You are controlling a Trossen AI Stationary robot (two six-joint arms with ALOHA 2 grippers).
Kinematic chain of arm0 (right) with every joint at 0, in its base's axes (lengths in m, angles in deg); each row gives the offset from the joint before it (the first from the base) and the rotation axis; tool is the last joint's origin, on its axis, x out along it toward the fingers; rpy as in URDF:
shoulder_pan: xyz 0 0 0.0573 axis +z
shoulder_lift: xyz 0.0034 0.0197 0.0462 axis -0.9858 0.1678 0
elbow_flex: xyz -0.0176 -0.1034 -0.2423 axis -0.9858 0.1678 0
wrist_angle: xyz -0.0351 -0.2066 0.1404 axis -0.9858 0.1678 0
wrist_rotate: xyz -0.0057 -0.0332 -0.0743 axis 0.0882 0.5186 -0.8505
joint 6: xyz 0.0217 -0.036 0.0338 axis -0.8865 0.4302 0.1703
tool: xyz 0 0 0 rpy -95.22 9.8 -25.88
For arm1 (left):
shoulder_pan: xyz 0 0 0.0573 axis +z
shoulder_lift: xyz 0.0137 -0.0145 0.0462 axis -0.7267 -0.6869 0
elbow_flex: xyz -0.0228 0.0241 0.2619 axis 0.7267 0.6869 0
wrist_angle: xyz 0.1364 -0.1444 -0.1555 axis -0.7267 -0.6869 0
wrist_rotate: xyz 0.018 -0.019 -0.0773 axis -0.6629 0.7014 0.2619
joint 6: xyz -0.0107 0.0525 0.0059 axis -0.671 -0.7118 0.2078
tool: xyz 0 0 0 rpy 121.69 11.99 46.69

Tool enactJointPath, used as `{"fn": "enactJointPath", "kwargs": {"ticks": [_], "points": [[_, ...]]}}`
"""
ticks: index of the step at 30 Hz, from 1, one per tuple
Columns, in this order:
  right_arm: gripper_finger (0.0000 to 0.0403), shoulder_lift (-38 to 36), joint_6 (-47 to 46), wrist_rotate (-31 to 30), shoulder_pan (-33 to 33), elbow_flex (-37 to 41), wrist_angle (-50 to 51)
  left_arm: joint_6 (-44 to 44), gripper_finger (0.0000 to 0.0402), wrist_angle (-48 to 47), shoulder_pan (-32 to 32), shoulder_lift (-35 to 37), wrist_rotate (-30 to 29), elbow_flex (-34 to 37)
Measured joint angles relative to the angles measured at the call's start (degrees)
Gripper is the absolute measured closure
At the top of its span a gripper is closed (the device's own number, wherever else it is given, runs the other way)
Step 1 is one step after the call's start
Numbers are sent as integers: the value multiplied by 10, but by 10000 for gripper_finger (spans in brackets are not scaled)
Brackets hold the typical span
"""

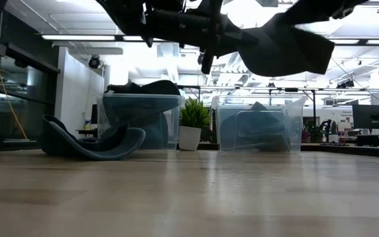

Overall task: Pick & Place hat
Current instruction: Put the gray cap into the right transparent bin

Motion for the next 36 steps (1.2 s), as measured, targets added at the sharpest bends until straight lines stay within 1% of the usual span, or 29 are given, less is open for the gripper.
{"fn": "enactJointPath", "kwargs": {"ticks": [4, 7, 13, 16, 19, 22, 25, 29, 32, 36], "points": [[239, -39, -20, 51, 12, 0, 9, -28, 396, 1, 0, 1, 2, 0], [238, -62, -34, 76, 25, 0, 28, -52, 396, 0, 0, 1, 2, 0], [237, -93, -36, 84, 52, -1, 48, -77, 397, -20, 1, -3, -6, 2], [237, -108, -35, 101, 68, -1, 53, -77, 397, -18, 0, -1, -6, 1], [237, -118, -35, 104, 86, -1, 52, -82, 397, -21, 0, -1, -3, 1], [237, -120, -35, 106, 104, -1, 52, -106, 397, -24, 0, -1, 6, -2], [237, -120, -36, 118, 119, -1, 51, -145, 397, -95, 0, -1, 6, -30], [237, -120, -46, 124, 138, -1, 51, -223, 397, -242, -4, -1, -12, -100], [237, -120, -40, 104, 148, -1, 51, -280, 397, -341, -12, -1, -60, -150], [237, -119, -8, 87, 153, -18, 52, -362, 397, -420, -28, 0, -130, -190]]}}
